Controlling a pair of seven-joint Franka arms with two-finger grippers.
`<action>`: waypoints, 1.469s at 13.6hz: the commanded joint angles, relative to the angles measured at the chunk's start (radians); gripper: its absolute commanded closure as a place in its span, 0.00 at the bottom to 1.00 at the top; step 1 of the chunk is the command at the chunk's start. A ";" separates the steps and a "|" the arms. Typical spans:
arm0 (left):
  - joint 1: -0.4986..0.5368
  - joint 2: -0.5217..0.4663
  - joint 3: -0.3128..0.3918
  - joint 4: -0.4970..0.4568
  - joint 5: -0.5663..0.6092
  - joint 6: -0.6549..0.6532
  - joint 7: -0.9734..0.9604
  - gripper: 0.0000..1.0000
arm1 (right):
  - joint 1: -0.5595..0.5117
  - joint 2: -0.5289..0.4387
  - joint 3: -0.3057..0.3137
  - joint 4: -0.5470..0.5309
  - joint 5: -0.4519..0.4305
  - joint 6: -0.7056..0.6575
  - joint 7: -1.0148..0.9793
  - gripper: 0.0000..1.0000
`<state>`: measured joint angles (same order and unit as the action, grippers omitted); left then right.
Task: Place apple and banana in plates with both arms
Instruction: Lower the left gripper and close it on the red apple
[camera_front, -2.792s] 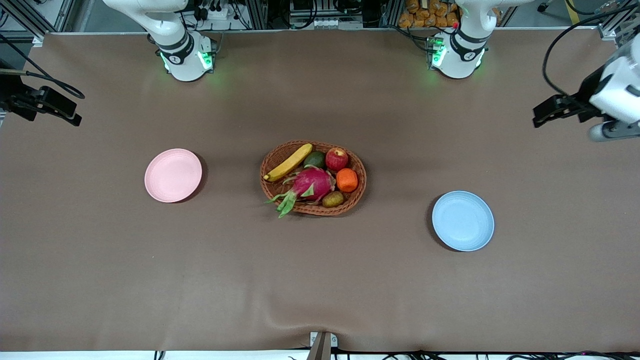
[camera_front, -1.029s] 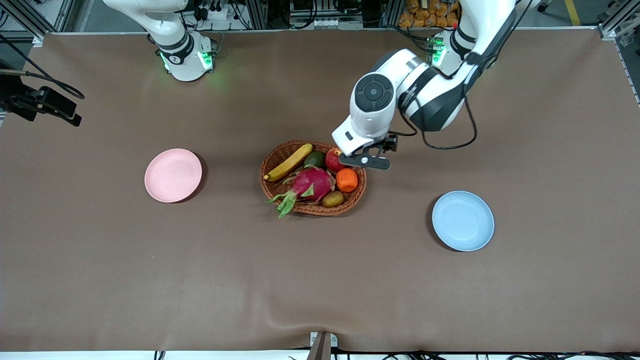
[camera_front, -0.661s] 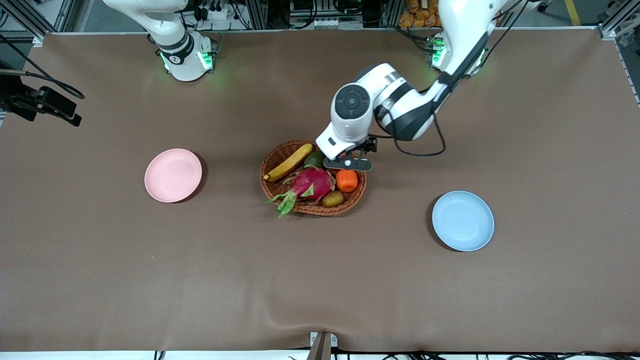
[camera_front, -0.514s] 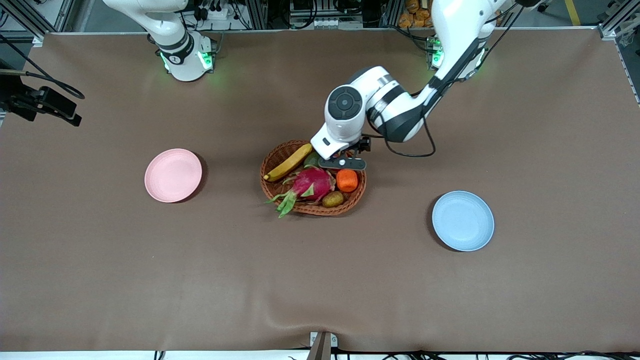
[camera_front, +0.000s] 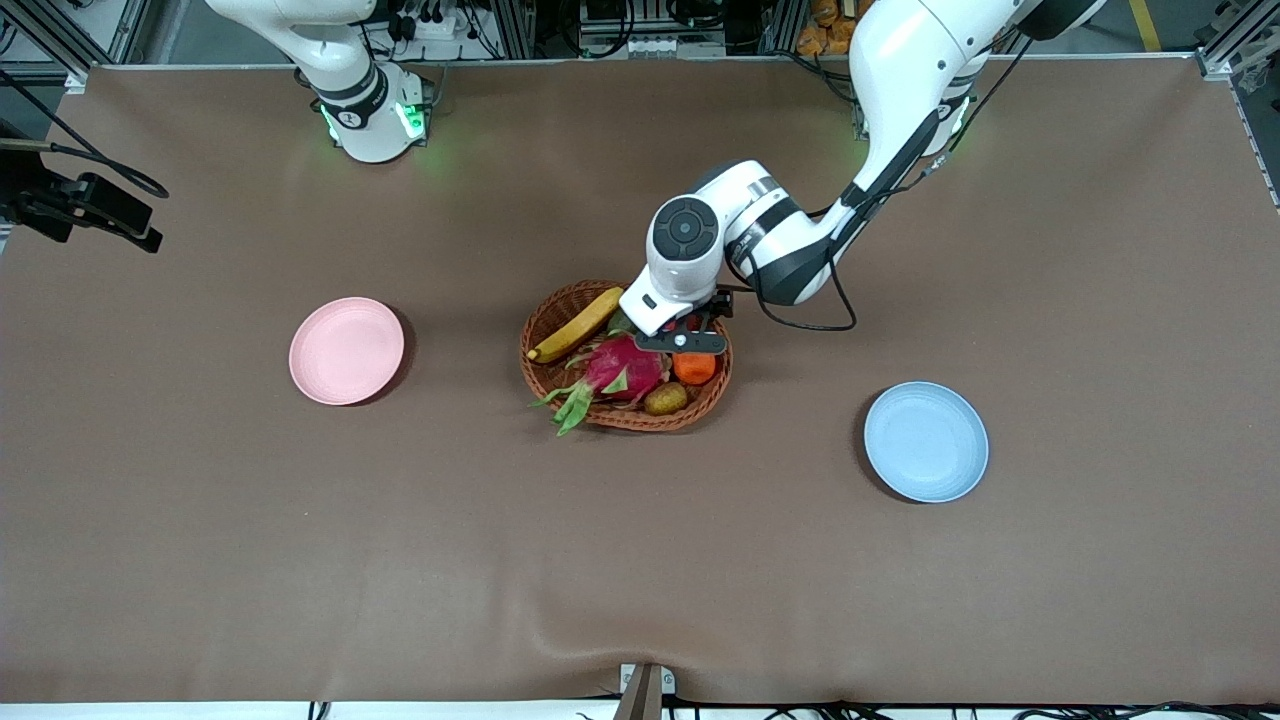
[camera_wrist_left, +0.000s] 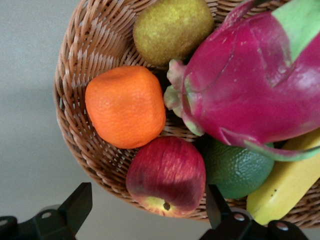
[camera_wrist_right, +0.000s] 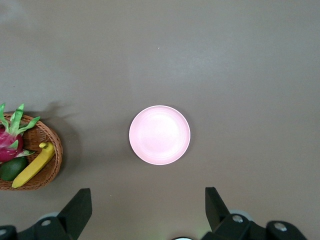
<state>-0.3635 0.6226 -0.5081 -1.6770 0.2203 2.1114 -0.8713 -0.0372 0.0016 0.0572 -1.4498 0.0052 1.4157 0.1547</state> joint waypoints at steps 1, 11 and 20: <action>-0.017 0.017 -0.003 0.017 0.025 0.013 -0.048 0.00 | -0.010 0.008 0.004 0.020 0.016 -0.011 -0.007 0.00; -0.031 0.057 -0.001 0.019 0.048 0.065 -0.046 0.00 | -0.010 0.008 0.004 0.020 0.016 -0.009 -0.007 0.00; -0.029 0.080 -0.001 0.016 0.100 0.098 -0.041 0.07 | -0.010 0.008 0.004 0.020 0.016 -0.009 -0.007 0.00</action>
<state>-0.3865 0.6897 -0.5085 -1.6770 0.2929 2.2017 -0.8912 -0.0372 0.0016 0.0571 -1.4498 0.0052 1.4157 0.1547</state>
